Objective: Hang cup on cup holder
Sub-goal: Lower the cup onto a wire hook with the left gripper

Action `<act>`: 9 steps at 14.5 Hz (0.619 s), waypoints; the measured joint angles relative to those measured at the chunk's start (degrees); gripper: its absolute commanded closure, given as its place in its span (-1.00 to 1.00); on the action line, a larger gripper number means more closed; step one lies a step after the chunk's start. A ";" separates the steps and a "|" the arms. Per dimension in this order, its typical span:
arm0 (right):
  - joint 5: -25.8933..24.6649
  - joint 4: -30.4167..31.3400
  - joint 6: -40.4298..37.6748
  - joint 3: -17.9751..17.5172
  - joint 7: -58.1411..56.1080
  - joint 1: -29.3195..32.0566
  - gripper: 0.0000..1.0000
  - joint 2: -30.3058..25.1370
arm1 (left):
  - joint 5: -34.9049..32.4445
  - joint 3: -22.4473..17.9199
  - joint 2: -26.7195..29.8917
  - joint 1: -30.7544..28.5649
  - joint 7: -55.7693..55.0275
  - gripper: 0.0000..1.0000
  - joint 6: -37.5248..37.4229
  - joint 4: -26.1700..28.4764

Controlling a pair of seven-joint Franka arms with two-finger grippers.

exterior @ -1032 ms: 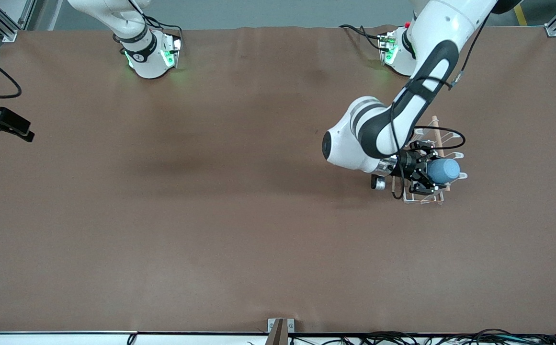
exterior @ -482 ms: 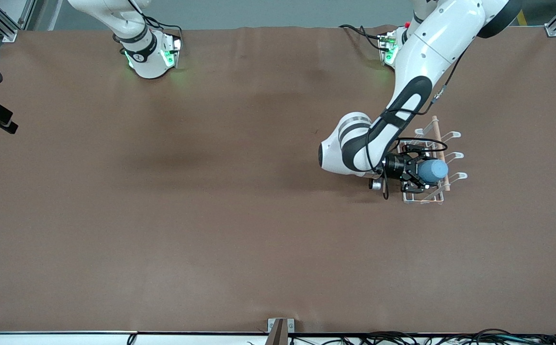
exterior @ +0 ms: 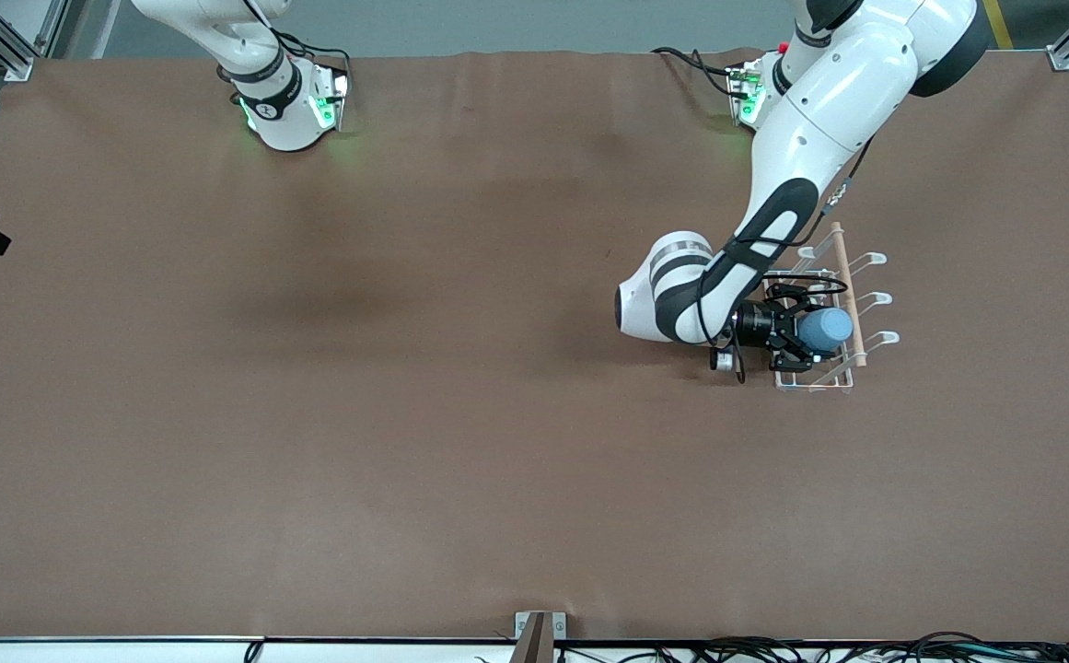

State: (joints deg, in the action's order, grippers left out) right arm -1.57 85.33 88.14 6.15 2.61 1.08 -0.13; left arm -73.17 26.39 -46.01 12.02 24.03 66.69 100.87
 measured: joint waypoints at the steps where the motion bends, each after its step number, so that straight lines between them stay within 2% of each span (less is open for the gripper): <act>1: 0.07 0.00 0.00 -1.71 -0.01 1.39 -1.00 0.09 | 0.00 0.15 0.00 0.04 -2.57 -0.86 -1.73 -0.08; 4: 0.07 0.00 -0.01 -4.85 0.01 3.04 -1.00 0.14 | 0.32 0.27 0.07 -0.02 -6.08 -0.94 -3.34 -0.73; 9: 0.07 0.00 -0.07 -4.69 0.01 3.05 -1.00 0.14 | 3.20 0.51 0.62 -0.17 -6.94 -0.94 -4.36 -3.89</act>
State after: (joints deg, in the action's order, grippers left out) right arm -1.50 85.33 88.07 1.46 2.63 4.13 0.01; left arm -69.96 26.90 -45.39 11.85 17.09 62.34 96.98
